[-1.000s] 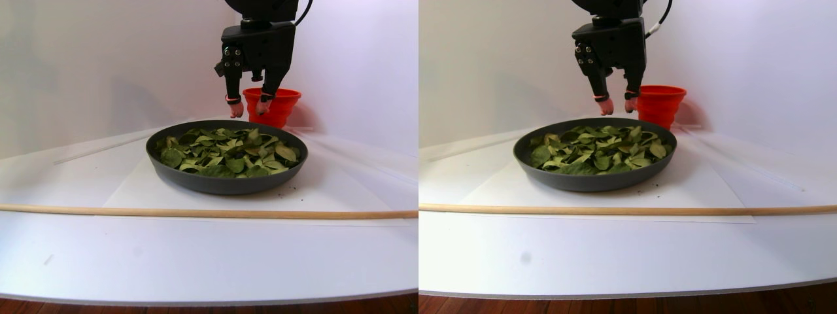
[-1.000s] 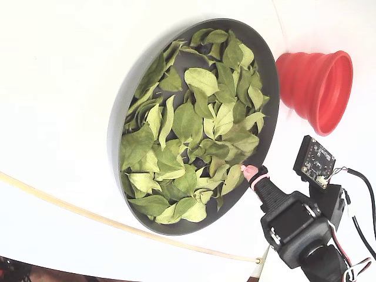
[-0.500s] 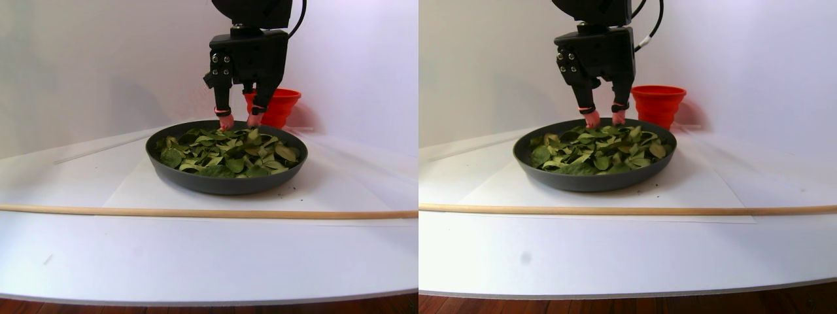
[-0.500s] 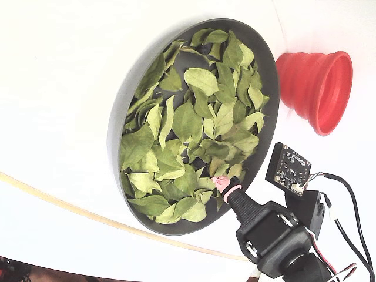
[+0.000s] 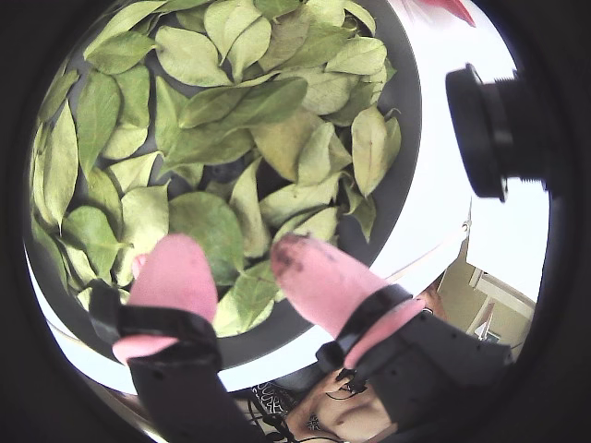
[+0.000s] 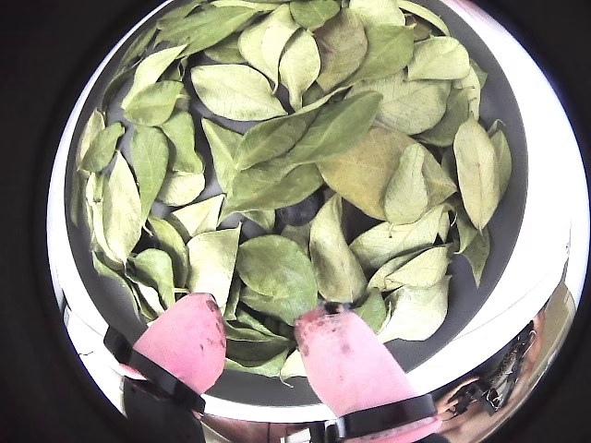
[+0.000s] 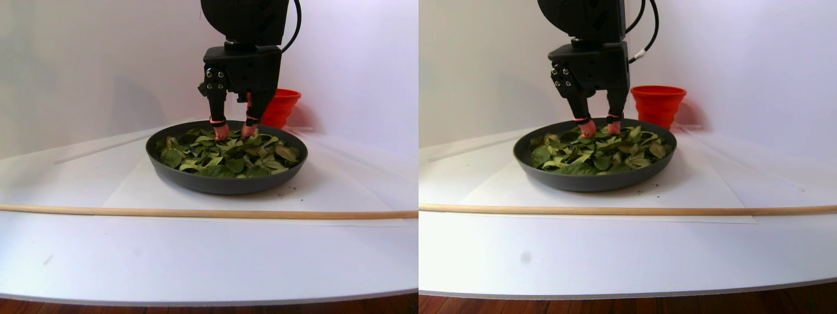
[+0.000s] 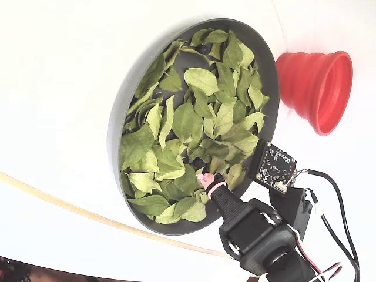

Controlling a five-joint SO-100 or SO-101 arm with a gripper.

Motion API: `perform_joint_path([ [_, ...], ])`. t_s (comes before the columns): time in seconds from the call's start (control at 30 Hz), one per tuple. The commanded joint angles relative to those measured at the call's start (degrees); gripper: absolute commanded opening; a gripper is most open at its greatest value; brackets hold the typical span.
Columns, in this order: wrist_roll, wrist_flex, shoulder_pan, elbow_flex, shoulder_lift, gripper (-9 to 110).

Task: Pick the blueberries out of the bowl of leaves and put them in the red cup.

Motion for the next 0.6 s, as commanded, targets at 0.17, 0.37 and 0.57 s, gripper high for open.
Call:
perform_joint_path([
  [0.17,-0.9,-3.3,1.1,-3.6,-3.5,15],
  [0.37,-0.8,-4.0,1.5,-5.5,-6.2,15],
  [0.57,-0.9,-5.5,2.2,-7.2,-9.1,15],
])
